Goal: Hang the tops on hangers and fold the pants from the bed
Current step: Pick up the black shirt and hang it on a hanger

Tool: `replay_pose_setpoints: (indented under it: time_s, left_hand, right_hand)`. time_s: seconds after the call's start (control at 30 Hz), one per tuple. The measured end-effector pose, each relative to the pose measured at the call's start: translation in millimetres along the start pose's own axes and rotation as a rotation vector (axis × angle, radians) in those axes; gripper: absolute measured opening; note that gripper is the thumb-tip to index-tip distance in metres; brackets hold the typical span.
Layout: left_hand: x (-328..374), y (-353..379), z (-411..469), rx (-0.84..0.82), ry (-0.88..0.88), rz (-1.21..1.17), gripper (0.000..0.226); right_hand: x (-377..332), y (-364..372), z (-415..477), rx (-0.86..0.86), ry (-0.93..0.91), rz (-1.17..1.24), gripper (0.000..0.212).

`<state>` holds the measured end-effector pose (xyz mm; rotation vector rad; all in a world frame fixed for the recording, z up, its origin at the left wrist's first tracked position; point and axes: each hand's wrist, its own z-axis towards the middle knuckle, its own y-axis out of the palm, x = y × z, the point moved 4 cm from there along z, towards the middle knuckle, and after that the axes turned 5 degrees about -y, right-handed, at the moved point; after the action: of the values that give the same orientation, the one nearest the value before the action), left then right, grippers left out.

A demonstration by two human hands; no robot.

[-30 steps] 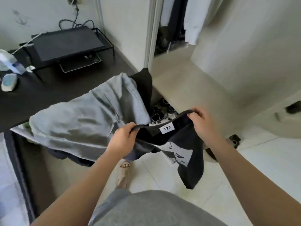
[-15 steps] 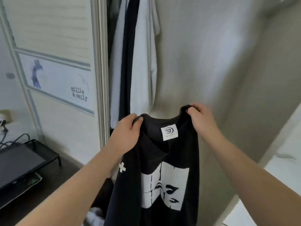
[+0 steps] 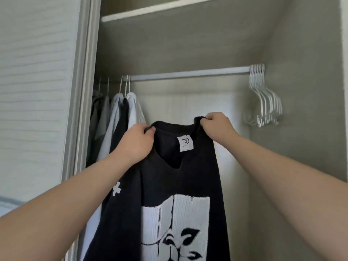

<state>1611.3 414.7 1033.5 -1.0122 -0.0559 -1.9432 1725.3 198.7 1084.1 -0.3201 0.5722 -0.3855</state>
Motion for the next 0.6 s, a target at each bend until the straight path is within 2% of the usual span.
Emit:
replay_pose_setpoints:
  time_s: [0.17,0.3,0.37,0.47,0.6]
  left_hand:
    - [63,2,57,0.041,0.107,0.056,0.040]
    - [88,14,81,0.094,0.139,0.181,0.037]
    - [96,23,89,0.111,0.140,0.256,0.035]
    - [104,35,96,0.127,0.161,0.373,0.031]
    - [106,40,100,0.126,0.164,0.440,0.031]
  right_hand:
    - [-11,-44,63,-0.051,-0.177,-0.578,0.012]
    - [-8,-74,87,0.005,-0.252,-0.955,0.021]
    - [4,-86,97,0.072,-0.216,-1.156,0.030]
    - [23,-101,108,0.158,-0.077,-1.303,0.043]
    - [43,-109,115,0.167,0.051,-1.280,0.045]
